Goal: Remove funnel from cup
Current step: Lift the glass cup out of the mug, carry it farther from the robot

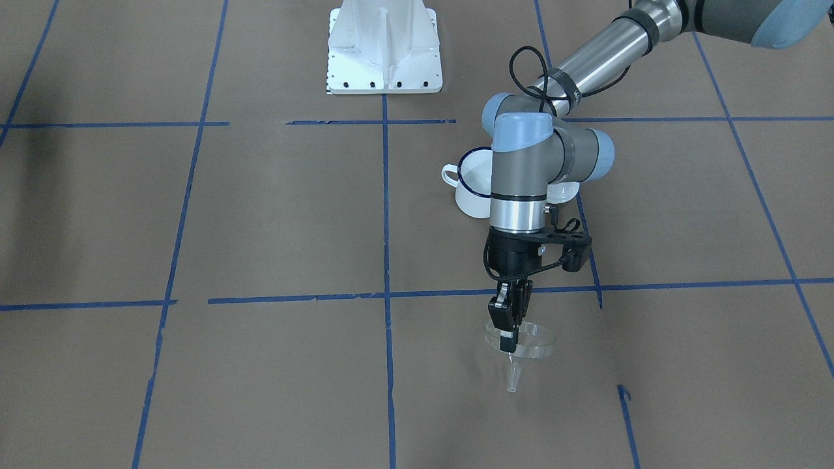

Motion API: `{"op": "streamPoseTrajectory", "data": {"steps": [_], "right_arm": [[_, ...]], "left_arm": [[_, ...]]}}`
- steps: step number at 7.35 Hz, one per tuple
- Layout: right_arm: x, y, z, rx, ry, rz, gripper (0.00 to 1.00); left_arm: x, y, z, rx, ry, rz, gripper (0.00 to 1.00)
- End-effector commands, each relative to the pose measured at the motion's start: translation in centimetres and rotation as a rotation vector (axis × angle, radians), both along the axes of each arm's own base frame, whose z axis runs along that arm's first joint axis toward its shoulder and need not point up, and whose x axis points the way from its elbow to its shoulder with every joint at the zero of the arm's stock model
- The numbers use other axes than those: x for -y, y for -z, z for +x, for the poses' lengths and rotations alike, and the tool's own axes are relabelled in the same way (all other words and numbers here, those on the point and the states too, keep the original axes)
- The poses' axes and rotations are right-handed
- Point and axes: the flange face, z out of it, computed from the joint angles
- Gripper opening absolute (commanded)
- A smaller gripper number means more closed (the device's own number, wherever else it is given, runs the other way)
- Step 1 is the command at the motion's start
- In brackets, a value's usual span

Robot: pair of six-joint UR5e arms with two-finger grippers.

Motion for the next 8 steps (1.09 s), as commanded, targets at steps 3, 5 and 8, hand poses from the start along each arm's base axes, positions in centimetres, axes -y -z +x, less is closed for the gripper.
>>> {"op": "streamPoseTrajectory", "data": {"steps": [3,5,8], "right_arm": [[0.0,0.0,0.0,0.000,0.000,0.000,1.00],[0.0,0.0,0.0,0.000,0.000,0.000,1.00],[0.0,0.0,0.0,0.000,0.000,0.000,1.00]], "left_arm": [[0.3,-0.6,0.2,0.019,-0.004,0.001,0.70],[0.1,-0.2,-0.4,0.082,-0.041,0.042,1.00],[-6.5,2.1,-6.6,0.198,-0.335,0.185,1.00]]}}
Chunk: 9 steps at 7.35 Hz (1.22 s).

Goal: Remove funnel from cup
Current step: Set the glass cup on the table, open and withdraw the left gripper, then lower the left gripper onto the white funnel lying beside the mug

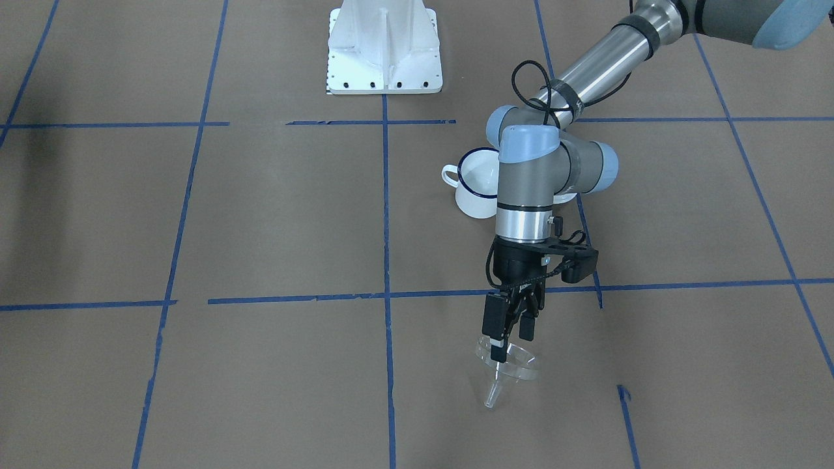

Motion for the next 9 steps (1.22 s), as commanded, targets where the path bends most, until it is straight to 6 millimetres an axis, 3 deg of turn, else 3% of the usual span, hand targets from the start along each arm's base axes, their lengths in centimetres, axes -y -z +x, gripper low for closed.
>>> {"op": "streamPoseTrajectory", "data": {"steps": [1,3,4,5,6,7,8,9], "right_arm": [[0.0,0.0,0.0,0.000,0.000,0.000,1.00],[0.0,0.0,0.0,0.000,0.000,0.000,1.00],[0.0,0.0,0.0,0.000,0.000,0.000,1.00],[0.1,0.0,0.0,0.000,0.000,0.000,1.00],[0.0,0.0,0.0,0.000,0.000,0.000,1.00],[0.0,0.0,0.0,0.000,0.000,0.000,1.00],[0.0,-0.1,0.0,0.000,0.000,-0.002,1.00],[0.0,0.0,0.0,0.000,0.000,0.000,1.00]], "left_arm": [[-7.6,1.7,-8.0,0.192,-0.284,0.178,1.00],[-14.5,-2.9,-15.0,0.318,-0.479,0.233,1.00],[-17.0,-5.8,-17.9,0.384,-0.524,0.234,1.00],[-18.4,-7.5,-19.4,0.444,-0.567,0.248,1.00],[-19.5,-8.4,-17.8,0.464,-0.719,0.287,1.00],[-20.3,-10.1,-16.8,0.479,-0.800,0.221,1.00],[-21.9,-11.5,-14.2,0.533,-0.882,0.136,1.00],[-22.3,-11.9,-13.3,0.532,-0.892,0.111,1.00]]}}
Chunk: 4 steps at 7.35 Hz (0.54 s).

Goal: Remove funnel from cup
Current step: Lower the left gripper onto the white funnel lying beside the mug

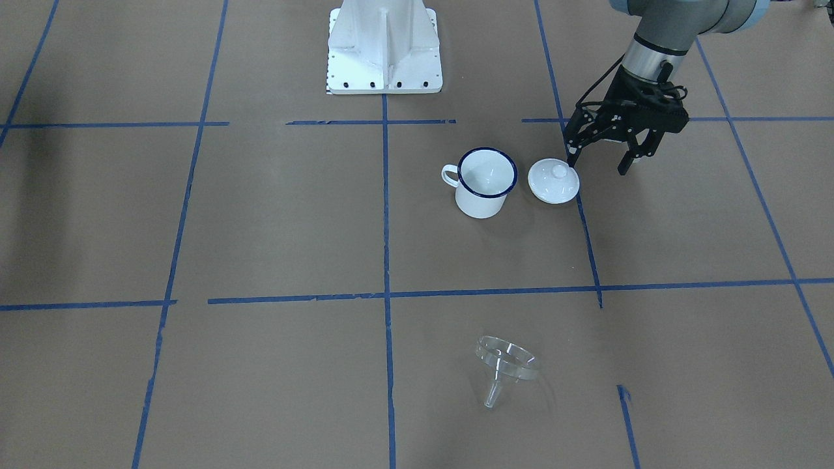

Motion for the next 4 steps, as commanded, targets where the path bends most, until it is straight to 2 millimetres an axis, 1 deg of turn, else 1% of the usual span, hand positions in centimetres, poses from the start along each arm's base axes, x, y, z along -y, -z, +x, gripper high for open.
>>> {"op": "streamPoseTrajectory", "data": {"steps": [1,2,3,4], "right_arm": [[0.0,0.0,0.0,0.000,0.000,-0.001,1.00],[0.1,0.1,0.0,0.000,0.000,0.002,1.00],[0.1,0.1,0.0,0.000,0.000,0.002,1.00],[0.0,0.0,0.0,0.000,0.000,0.000,1.00]], "left_arm": [[-1.5,-2.3,4.0,0.056,-0.035,-0.095,1.00],[-0.2,-2.1,6.2,0.061,-0.021,-0.087,1.00],[0.6,-3.0,7.2,0.088,0.002,-0.078,1.00],[0.2,-2.9,7.5,0.084,-0.010,-0.079,0.99]]}}
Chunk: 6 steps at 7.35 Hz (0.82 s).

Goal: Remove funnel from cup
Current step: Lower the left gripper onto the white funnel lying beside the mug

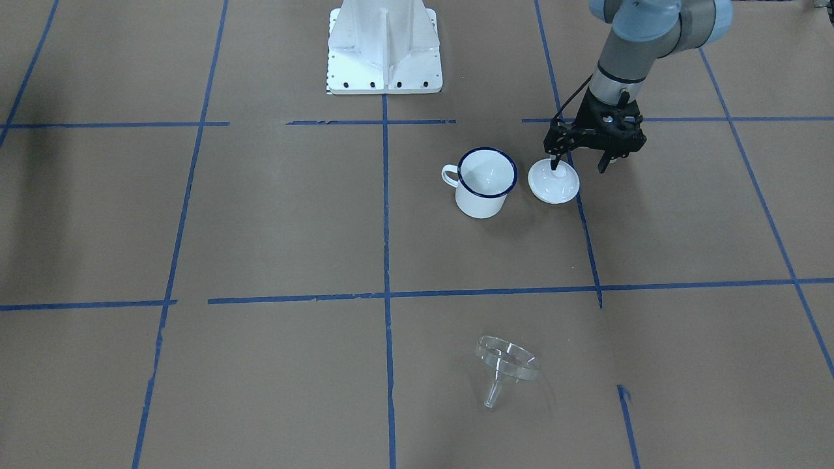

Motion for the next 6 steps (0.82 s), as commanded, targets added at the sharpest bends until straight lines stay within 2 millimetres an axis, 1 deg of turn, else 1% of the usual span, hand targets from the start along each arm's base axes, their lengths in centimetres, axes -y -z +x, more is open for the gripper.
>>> {"op": "streamPoseTrajectory", "data": {"steps": [1,2,3,4,6], "right_arm": [[0.0,-0.1,0.0,0.000,0.000,-0.002,1.00],[0.0,0.0,0.0,0.000,0.000,0.001,1.00],[0.0,0.0,0.0,0.000,0.000,-0.001,1.00],[0.0,-0.1,0.0,0.000,0.000,-0.002,1.00],[0.0,0.0,0.0,0.000,0.000,-0.001,1.00]], "left_arm": [[-0.4,-0.3,1.3,0.007,-0.013,-0.004,0.94],[-0.5,0.0,1.2,0.001,-0.017,-0.001,0.82],[-0.8,-0.1,1.3,-0.005,-0.035,-0.019,0.78],[-1.2,-0.2,1.6,-0.005,-0.048,-0.024,0.77],[-1.7,-0.3,1.8,-0.008,-0.066,-0.039,0.65]]}}
